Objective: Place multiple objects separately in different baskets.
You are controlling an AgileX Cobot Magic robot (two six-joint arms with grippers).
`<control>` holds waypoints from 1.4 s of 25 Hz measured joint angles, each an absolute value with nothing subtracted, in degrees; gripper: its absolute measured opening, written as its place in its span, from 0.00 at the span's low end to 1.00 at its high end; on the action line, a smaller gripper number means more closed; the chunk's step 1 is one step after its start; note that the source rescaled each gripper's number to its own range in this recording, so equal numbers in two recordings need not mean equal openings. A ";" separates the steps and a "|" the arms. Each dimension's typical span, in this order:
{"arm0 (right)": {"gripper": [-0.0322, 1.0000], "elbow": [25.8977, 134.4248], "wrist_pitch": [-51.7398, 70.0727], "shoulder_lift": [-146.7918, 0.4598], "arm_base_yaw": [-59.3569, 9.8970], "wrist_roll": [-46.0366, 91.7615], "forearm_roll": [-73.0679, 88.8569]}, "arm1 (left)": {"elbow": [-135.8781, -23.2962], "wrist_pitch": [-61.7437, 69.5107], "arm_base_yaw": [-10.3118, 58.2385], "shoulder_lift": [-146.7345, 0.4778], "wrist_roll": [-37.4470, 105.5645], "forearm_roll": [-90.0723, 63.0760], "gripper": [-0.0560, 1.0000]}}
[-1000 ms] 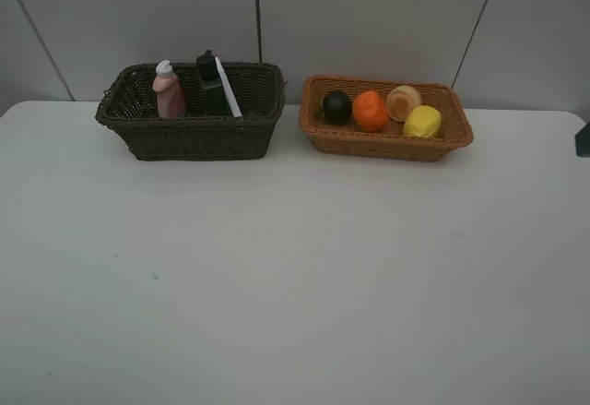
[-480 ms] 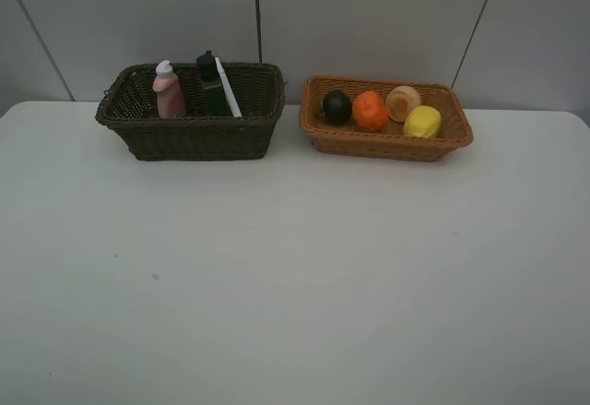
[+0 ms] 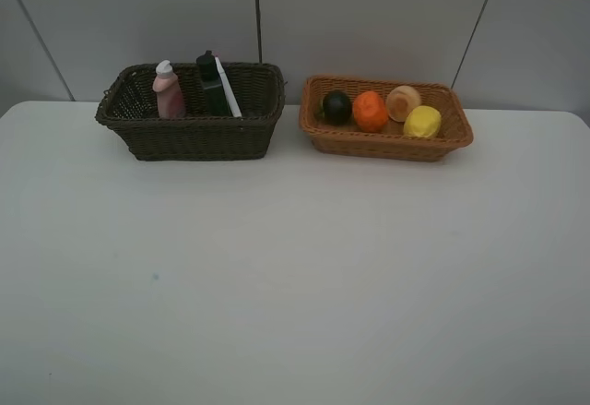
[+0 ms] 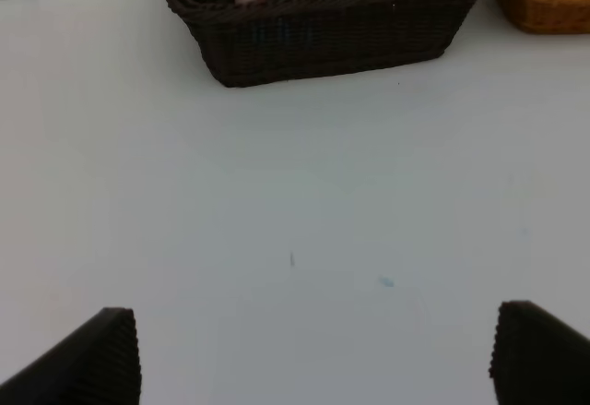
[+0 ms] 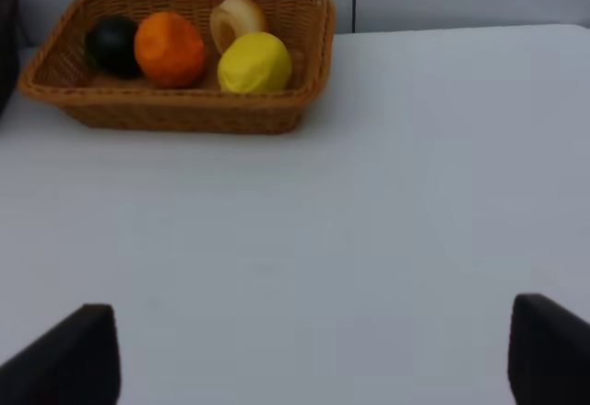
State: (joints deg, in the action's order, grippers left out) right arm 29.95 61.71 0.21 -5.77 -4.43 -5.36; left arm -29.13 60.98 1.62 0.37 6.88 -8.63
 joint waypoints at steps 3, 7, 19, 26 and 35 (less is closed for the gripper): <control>1.00 29.95 61.71 0.21 -5.77 -4.35 -5.64 | -29.13 60.98 1.62 0.37 6.88 -8.63 1.00; 1.00 29.95 61.67 0.21 -5.77 -4.31 -5.71 | -29.13 60.98 1.62 0.37 6.88 -8.63 1.00; 1.00 29.95 61.67 0.21 -0.37 -4.21 -5.77 | -29.13 60.98 1.62 0.37 6.88 -8.63 1.00; 1.00 29.95 61.60 0.21 -0.37 -4.21 -5.81 | -29.13 60.98 1.62 0.37 6.88 -8.63 1.00; 1.00 29.95 61.58 0.21 -0.37 -4.21 -5.88 | -29.13 60.98 1.62 0.37 6.88 -8.63 1.00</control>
State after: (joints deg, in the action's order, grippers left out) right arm 29.95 61.58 0.21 -0.37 -4.21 -5.88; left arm -29.13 60.98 1.62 0.37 6.88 -8.63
